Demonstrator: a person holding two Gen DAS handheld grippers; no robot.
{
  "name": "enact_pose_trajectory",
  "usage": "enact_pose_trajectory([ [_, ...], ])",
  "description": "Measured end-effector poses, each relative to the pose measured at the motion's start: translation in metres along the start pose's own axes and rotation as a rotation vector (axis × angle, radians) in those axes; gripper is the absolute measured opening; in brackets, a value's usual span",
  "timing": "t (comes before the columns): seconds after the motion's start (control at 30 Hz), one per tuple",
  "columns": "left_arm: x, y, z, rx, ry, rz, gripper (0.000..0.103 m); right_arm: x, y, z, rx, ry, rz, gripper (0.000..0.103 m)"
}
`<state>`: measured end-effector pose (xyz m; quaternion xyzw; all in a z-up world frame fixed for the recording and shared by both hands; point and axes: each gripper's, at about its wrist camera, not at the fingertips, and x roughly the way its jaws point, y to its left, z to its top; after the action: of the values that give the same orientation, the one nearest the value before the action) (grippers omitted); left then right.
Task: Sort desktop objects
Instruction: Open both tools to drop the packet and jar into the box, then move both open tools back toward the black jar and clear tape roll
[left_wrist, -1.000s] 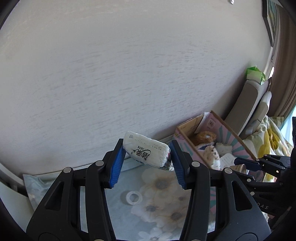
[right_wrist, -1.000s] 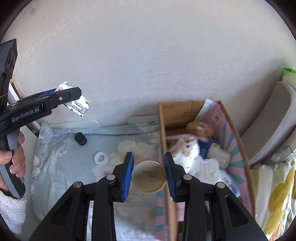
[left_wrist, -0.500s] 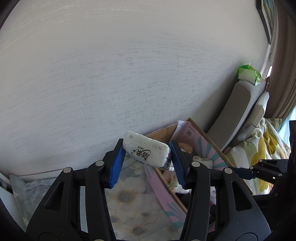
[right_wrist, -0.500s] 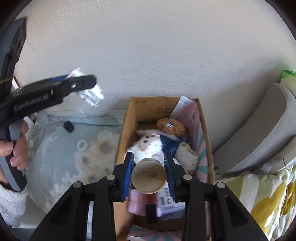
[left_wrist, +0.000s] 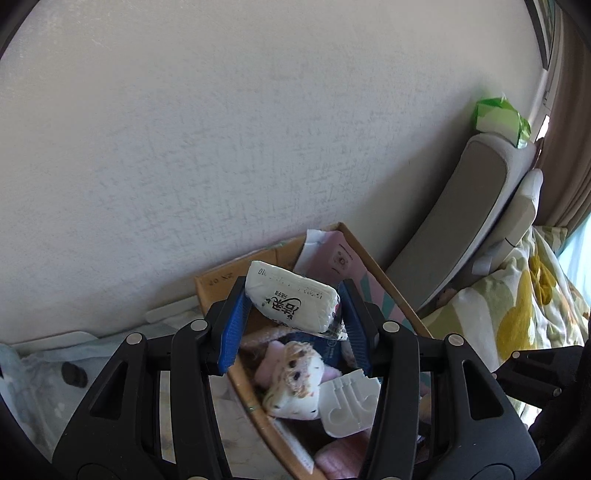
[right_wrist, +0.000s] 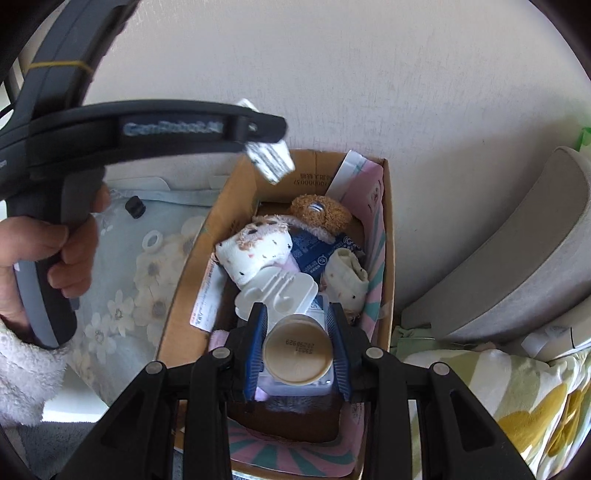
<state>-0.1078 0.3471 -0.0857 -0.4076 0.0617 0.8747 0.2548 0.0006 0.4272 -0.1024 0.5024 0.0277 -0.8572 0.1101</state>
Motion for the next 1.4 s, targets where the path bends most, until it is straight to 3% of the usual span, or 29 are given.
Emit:
enact_pose_trajectory([
  [0.13,0.006,-0.005,-0.002,-0.007,0.004,0.016,0.051,0.004,-0.001,0.0,-0.028,-0.007,0.029,0.031],
  [0.17,0.004,-0.006,-0.002,-0.015,-0.004,0.007,0.066,0.005,0.0,0.001,-0.035,-0.012,0.027,0.032],
  [0.2,0.002,-0.007,-0.001,-0.023,-0.015,0.001,0.096,0.006,0.001,0.001,-0.043,-0.018,0.024,0.043],
  [0.23,-0.002,-0.008,0.0,-0.03,-0.034,0.013,0.102,0.006,0.002,0.001,-0.05,-0.024,0.028,0.053],
  [0.27,-0.008,-0.01,0.001,-0.029,-0.066,0.029,0.103,0.006,0.004,0.001,-0.059,-0.031,0.044,0.073],
  [0.3,-0.012,-0.011,0.002,-0.021,-0.08,0.034,0.103,0.005,0.005,0.001,-0.062,-0.042,0.057,0.08],
  [0.47,-0.021,-0.014,0.005,0.022,-0.076,0.094,0.103,0.002,0.01,0.0,-0.05,-0.064,0.065,0.08],
  [0.83,-0.054,0.007,0.0,0.029,-0.088,0.106,0.103,-0.018,0.029,0.003,-0.016,-0.099,0.014,0.08],
  [0.97,-0.068,0.017,-0.006,0.019,-0.095,0.112,0.103,-0.024,0.037,0.004,0.014,-0.11,0.032,0.08],
  [1.4,-0.119,0.084,-0.034,-0.033,-0.11,0.192,0.103,-0.021,0.075,0.021,0.071,-0.097,-0.025,0.08],
])
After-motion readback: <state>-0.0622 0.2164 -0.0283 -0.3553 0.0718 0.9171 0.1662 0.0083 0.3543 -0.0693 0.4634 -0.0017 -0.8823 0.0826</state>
